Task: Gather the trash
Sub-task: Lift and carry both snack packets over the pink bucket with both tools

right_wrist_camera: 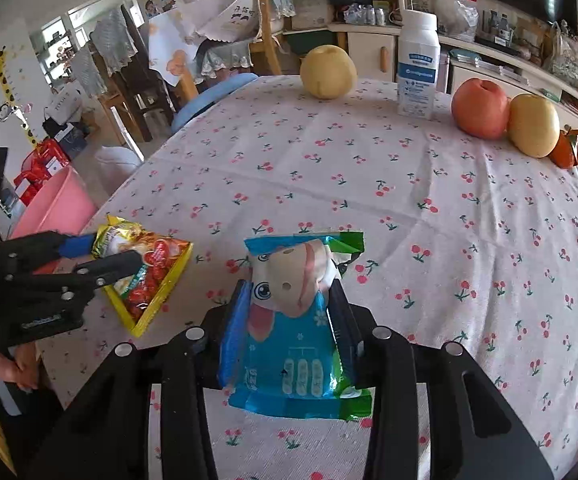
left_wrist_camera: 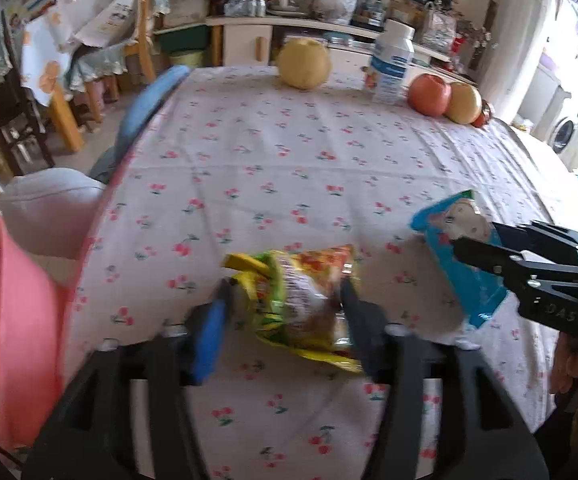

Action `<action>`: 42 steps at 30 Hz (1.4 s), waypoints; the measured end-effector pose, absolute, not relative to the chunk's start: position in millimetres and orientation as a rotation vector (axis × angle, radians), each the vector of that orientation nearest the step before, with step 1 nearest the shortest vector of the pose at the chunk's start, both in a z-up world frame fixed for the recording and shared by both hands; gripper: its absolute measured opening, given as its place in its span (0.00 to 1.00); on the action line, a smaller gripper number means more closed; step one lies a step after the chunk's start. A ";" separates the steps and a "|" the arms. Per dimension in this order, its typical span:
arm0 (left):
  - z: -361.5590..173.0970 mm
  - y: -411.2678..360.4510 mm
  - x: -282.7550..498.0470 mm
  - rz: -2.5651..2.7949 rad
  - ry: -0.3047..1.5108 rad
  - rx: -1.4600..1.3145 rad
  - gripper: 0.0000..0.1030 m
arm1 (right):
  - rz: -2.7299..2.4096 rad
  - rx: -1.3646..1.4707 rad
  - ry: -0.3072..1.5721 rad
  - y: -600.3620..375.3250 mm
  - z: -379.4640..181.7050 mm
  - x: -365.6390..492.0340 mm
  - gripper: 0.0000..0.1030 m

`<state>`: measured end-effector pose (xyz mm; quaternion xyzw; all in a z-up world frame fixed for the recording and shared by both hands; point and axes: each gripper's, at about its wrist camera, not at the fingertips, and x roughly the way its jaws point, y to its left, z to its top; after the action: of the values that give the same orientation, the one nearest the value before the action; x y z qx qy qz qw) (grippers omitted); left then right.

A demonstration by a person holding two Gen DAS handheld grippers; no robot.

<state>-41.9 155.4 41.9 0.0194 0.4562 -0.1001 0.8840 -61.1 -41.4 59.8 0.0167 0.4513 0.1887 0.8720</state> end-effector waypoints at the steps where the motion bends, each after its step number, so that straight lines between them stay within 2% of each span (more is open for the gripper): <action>1: 42.9 155.6 -42.7 -0.212 0.945 0.052 0.77 | 0.394 0.038 0.945 -42.1 59.6 -60.6 0.43; 3: 41.6 150.5 -44.5 -0.236 0.952 0.082 0.80 | 0.380 0.029 0.939 -43.1 60.5 -61.7 0.64; 4: 40.3 147.0 -44.4 -0.245 0.956 0.099 0.82 | 0.373 0.020 0.933 -43.3 61.5 -62.4 0.71; 8: 31.5 129.0 -43.8 -0.249 0.965 0.231 0.85 | 0.381 0.015 0.934 -44.4 61.4 -63.3 0.80; 14: 26.0 120.3 -36.0 -0.210 0.962 0.275 0.83 | 0.381 -0.036 0.963 -35.7 49.7 -61.0 0.81; 15: 26.1 120.6 -34.5 -0.219 0.962 0.254 0.80 | 0.380 -0.046 0.965 -34.3 48.2 -60.7 0.81; 16: 26.0 121.7 -34.4 -0.228 0.963 0.234 0.70 | 0.378 -0.057 0.968 -33.1 46.1 -60.1 0.81; 17: 26.3 122.6 -33.7 -0.235 0.965 0.209 0.64 | 0.375 -0.064 0.971 -32.2 44.4 -59.7 0.81; 20: 25.7 119.4 -35.6 -0.239 0.957 0.192 0.55 | 0.357 -0.081 0.976 -31.9 39.7 -58.8 0.82; 24: 26.8 118.2 -40.7 -0.205 0.929 0.175 0.50 | 0.344 -0.099 0.973 -31.8 35.7 -59.1 0.84; 30: 33.3 126.5 -43.0 -0.192 0.908 0.125 0.48 | 0.341 -0.129 0.956 -30.3 33.7 -62.3 0.84; 32: 36.3 129.9 -44.4 -0.190 0.900 0.115 0.48 | 0.339 -0.122 0.950 -32.1 33.8 -62.6 0.81; 34: 39.1 132.2 -45.4 -0.190 0.892 0.107 0.48 | 0.320 -0.126 0.937 -34.0 35.0 -63.5 0.67; 37: 44.8 137.2 -46.9 -0.184 0.877 0.093 0.48 | 0.319 -0.112 0.927 -35.3 37.0 -64.6 0.52; 42: 57.3 148.4 -51.8 -0.168 0.836 0.070 0.48 | 0.313 -0.123 0.909 -33.3 38.9 -68.1 0.44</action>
<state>-51.8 148.4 57.3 0.0339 0.4053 -0.0812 0.9099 -68.1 -33.3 38.9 -0.0592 0.4371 0.1505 0.8848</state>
